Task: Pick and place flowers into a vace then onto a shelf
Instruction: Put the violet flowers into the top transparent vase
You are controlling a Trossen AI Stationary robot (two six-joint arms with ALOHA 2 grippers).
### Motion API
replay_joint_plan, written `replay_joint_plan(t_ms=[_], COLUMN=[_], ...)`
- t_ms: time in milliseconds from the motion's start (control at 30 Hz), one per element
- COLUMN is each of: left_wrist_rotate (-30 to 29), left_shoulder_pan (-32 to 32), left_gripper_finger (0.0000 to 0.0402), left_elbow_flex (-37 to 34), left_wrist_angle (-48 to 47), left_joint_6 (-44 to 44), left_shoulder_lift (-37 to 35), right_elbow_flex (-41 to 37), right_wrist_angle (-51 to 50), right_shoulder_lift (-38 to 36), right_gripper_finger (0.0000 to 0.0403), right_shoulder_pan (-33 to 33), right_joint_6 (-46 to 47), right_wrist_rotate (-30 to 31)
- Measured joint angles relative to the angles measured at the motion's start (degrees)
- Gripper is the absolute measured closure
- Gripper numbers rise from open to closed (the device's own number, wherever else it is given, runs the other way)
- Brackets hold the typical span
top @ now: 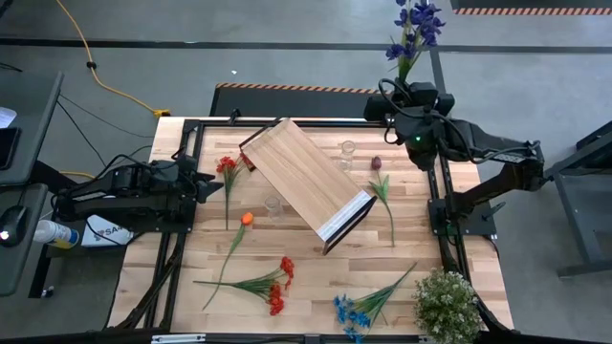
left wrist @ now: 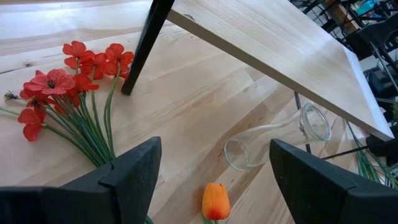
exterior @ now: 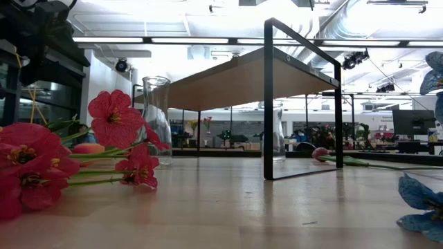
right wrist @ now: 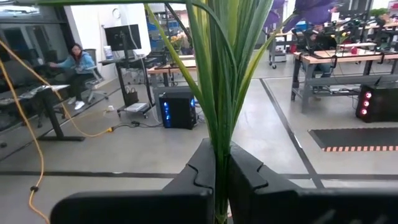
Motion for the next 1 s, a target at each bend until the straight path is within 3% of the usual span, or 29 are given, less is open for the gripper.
replay_joint_plan(t_ms=[667,1000], left_wrist_rotate=[1.18,1.20], left_shoulder_pan=[0.01,0.02], left_gripper_finger=[0.0069,0.0069], left_elbow_flex=[0.00,-0.02], left_wrist_angle=[-0.04,-1.64], left_joint_6=[0.00,0.00], left_shoulder_lift=[-0.01,0.00], right_elbow_flex=[-0.10,-0.10], right_wrist_angle=[-3.48,-13.69], right_shoulder_lift=[11.62,12.71], right_gripper_finger=[0.0394,0.0393], right_shoulder_pan=[-4.73,-5.03], right_joint_6=[7.98,15.81], right_wrist_rotate=[-2.45,-1.72])
